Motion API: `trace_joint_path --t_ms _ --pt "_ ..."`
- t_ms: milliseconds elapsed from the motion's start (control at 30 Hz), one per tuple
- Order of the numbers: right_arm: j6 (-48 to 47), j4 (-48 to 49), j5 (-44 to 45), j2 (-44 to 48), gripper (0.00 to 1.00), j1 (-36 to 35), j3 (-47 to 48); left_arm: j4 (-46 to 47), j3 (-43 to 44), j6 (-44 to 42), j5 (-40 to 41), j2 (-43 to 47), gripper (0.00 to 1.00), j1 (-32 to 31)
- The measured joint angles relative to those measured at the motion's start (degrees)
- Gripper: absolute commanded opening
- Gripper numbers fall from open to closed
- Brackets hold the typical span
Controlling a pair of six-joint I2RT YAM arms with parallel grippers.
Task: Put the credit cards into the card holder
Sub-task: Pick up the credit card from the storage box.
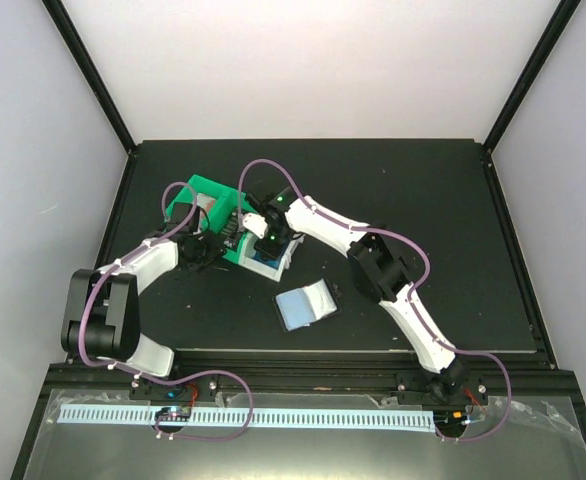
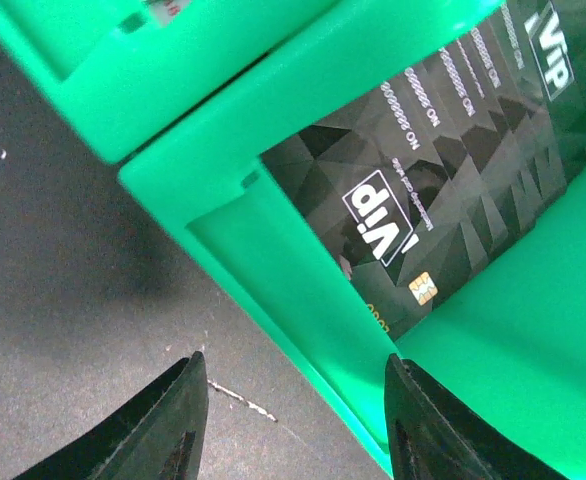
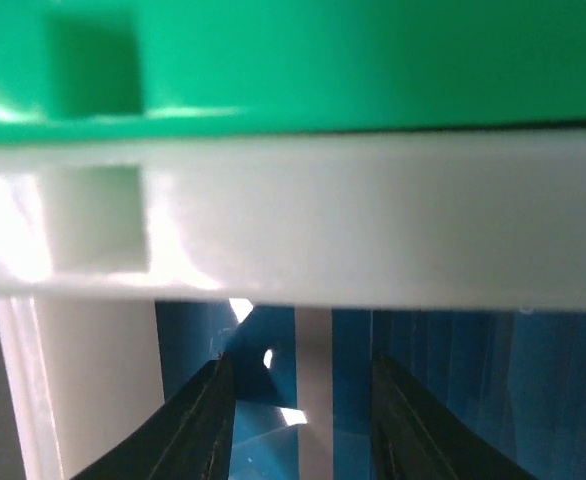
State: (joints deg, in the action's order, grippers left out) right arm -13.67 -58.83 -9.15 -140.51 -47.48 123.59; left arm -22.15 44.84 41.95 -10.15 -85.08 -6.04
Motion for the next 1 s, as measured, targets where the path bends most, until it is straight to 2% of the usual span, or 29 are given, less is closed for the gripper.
trace_joint_path --t_ms 533,800,1000 --pt "2.9 -5.1 -10.2 0.2 0.31 0.0 0.8 2.8 0.0 0.1 -0.2 -1.7 0.46 0.3" --pt "9.5 -5.4 -17.0 0.2 0.32 0.4 5.0 4.2 -0.9 0.7 -0.7 -1.7 0.46 0.3" --pt "14.6 -4.5 -21.7 0.2 0.33 0.4 4.5 5.1 -1.7 1.1 -1.3 -1.7 0.46 0.3"
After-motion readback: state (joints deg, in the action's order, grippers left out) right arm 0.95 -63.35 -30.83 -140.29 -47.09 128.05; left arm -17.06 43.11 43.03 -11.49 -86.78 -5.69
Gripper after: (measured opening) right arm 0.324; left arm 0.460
